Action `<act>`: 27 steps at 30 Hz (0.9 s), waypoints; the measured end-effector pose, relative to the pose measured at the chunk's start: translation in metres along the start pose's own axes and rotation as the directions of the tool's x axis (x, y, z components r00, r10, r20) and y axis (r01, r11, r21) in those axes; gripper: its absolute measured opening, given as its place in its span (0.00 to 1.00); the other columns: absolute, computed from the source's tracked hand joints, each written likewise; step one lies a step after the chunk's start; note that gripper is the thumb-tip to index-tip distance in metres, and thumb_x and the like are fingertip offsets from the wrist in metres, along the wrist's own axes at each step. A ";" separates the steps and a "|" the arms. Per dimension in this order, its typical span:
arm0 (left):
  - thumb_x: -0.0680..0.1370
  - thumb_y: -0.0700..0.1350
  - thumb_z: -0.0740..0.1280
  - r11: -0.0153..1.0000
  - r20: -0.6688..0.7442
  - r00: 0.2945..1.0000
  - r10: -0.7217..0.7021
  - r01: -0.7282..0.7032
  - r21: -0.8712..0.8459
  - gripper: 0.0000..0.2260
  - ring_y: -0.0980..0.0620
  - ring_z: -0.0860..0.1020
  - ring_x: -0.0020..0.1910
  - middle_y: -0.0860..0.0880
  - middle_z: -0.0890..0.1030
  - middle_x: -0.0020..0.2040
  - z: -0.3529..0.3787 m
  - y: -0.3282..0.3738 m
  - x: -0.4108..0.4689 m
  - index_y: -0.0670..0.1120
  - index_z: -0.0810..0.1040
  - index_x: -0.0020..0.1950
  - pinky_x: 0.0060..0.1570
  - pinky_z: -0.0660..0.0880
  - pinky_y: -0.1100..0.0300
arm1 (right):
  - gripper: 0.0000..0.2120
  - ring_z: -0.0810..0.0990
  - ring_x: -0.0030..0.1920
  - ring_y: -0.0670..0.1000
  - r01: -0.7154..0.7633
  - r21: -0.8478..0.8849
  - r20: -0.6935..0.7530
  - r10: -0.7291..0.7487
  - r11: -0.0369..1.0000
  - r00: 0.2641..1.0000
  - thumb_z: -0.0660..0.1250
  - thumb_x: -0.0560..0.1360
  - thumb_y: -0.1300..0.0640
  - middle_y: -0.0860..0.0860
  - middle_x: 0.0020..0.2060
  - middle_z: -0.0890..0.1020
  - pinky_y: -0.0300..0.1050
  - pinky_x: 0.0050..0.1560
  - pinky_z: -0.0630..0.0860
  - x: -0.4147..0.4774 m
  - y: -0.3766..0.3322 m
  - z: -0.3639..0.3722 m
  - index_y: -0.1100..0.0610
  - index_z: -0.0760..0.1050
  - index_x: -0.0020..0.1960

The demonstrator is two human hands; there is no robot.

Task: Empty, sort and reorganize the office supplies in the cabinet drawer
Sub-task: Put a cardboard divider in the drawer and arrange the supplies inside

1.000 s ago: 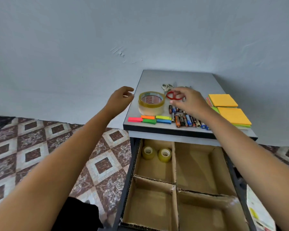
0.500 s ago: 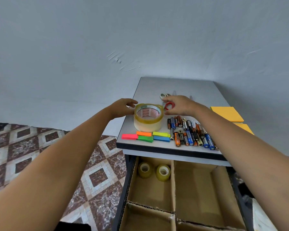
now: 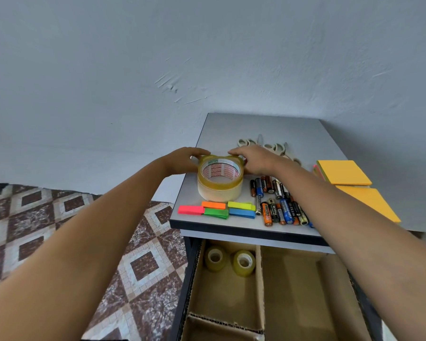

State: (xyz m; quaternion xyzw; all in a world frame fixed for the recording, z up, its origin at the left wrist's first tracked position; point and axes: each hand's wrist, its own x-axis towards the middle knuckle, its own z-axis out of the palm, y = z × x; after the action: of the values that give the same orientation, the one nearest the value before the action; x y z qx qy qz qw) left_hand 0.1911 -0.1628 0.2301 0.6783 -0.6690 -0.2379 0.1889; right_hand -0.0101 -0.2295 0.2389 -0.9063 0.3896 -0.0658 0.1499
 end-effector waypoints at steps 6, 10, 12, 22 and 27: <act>0.77 0.44 0.68 0.999 -0.026 1.000 -0.011 0.012 0.052 0.27 0.47 0.71 0.60 0.42 0.73 0.64 0.001 -0.002 -0.004 0.44 0.64 0.74 0.61 0.65 0.57 | 0.30 0.69 0.69 0.55 -0.016 0.074 -0.138 0.026 0.997 0.990 0.70 0.73 0.51 0.54 0.69 0.71 0.50 0.68 0.65 -0.009 0.003 -0.005 0.54 0.66 0.72; 0.74 0.42 0.70 1.000 -0.105 0.994 -0.014 0.014 0.008 0.22 0.50 0.71 0.51 0.41 0.75 0.60 0.002 -0.002 -0.010 0.40 0.72 0.67 0.55 0.68 0.58 | 0.32 0.69 0.68 0.54 -0.033 0.137 -0.235 0.065 0.990 0.970 0.73 0.71 0.53 0.54 0.69 0.71 0.47 0.67 0.65 -0.019 0.007 -0.014 0.54 0.66 0.72; 0.73 0.43 0.72 0.998 -0.178 0.984 -0.027 0.016 -0.063 0.22 0.50 0.72 0.50 0.41 0.75 0.60 0.000 -0.004 -0.014 0.40 0.73 0.65 0.54 0.69 0.57 | 0.33 0.70 0.68 0.54 -0.033 0.180 -0.262 0.080 0.983 0.962 0.73 0.70 0.54 0.54 0.69 0.71 0.48 0.67 0.66 -0.026 0.007 -0.019 0.54 0.66 0.72; 0.72 0.44 0.72 0.957 -0.418 0.908 0.000 -0.121 -0.262 0.23 0.52 0.74 0.53 0.50 0.75 0.57 -0.014 0.042 -0.071 0.45 0.71 0.65 0.50 0.69 0.62 | 0.33 0.71 0.66 0.52 0.036 0.281 -0.389 0.080 0.959 0.918 0.72 0.71 0.51 0.54 0.68 0.71 0.41 0.60 0.65 -0.090 -0.022 -0.036 0.56 0.64 0.73; 0.72 0.46 0.73 0.962 -0.445 0.893 0.074 -0.182 -0.205 0.23 0.59 0.73 0.52 0.55 0.74 0.54 0.005 0.067 -0.127 0.48 0.71 0.65 0.44 0.67 0.76 | 0.33 0.69 0.66 0.50 0.050 0.285 -0.388 0.067 0.957 0.919 0.71 0.72 0.50 0.52 0.66 0.69 0.38 0.59 0.62 -0.139 -0.044 -0.026 0.54 0.64 0.73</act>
State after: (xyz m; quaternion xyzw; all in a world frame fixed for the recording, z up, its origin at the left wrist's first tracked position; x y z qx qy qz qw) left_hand 0.1347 -0.0379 0.2731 0.6402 -0.6199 -0.1477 0.4290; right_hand -0.0816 -0.1053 0.2770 -0.8411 0.4018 -0.3020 0.1996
